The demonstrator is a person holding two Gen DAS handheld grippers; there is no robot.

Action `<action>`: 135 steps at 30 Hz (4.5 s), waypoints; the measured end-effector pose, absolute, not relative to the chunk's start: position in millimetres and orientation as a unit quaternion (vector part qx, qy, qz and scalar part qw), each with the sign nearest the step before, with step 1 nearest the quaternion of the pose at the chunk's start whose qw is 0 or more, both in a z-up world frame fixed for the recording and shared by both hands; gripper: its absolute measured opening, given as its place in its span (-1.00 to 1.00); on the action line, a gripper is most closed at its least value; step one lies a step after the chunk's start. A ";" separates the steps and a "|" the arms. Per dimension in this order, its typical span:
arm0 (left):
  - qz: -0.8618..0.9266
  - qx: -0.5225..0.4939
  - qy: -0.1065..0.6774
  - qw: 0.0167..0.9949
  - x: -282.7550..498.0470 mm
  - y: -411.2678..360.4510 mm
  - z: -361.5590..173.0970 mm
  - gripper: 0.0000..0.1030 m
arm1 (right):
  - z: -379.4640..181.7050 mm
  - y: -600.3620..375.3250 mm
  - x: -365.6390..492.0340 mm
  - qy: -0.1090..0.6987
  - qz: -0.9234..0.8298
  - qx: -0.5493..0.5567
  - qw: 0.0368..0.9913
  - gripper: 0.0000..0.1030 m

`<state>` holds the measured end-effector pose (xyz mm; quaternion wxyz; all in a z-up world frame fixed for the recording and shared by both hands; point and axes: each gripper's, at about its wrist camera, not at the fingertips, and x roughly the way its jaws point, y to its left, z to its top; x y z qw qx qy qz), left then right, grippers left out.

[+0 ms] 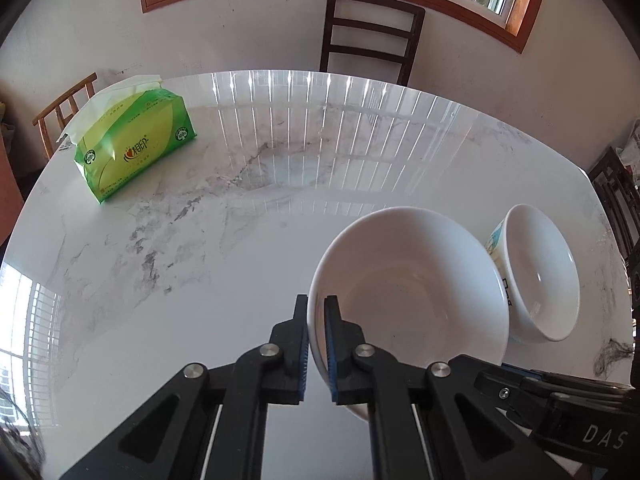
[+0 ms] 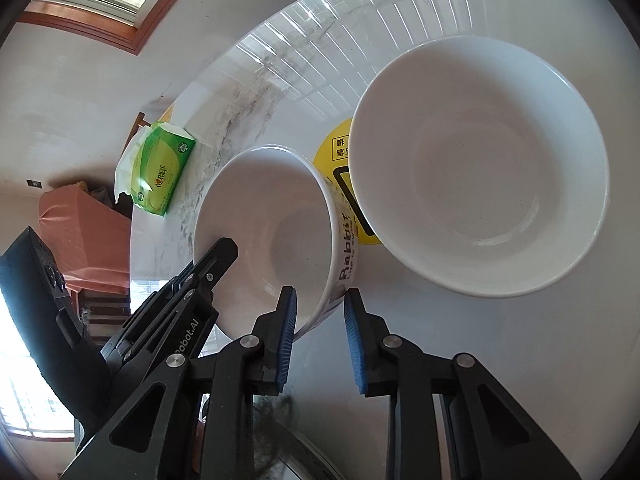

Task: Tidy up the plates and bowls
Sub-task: 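Lift the Rabbit bowl with both grippers and carry it over the pink bowl, then lower the Rabbit bowl into the pink bowl and open both grippers, then move both grippers to the blue-banded white bowl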

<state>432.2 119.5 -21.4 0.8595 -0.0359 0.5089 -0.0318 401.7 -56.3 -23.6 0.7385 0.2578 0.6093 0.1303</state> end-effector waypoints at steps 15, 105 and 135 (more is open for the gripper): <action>-0.034 -0.028 0.416 0.908 321.9 103.6 59.8 -0.81 | 22.8 -71.0 341.4 0.582 0.200 0.235 0.752 -0.71; -0.130 -0.003 0.434 0.892 150.0 12.5 43.5 -0.71 | 29.2 -142.9 192.7 0.584 0.201 0.149 0.772 -0.69; -0.076 -0.047 0.454 0.887 195.4 47.8 40.1 -0.13 | 25.0 -222.6 184.0 0.493 0.190 0.136 0.838 -0.04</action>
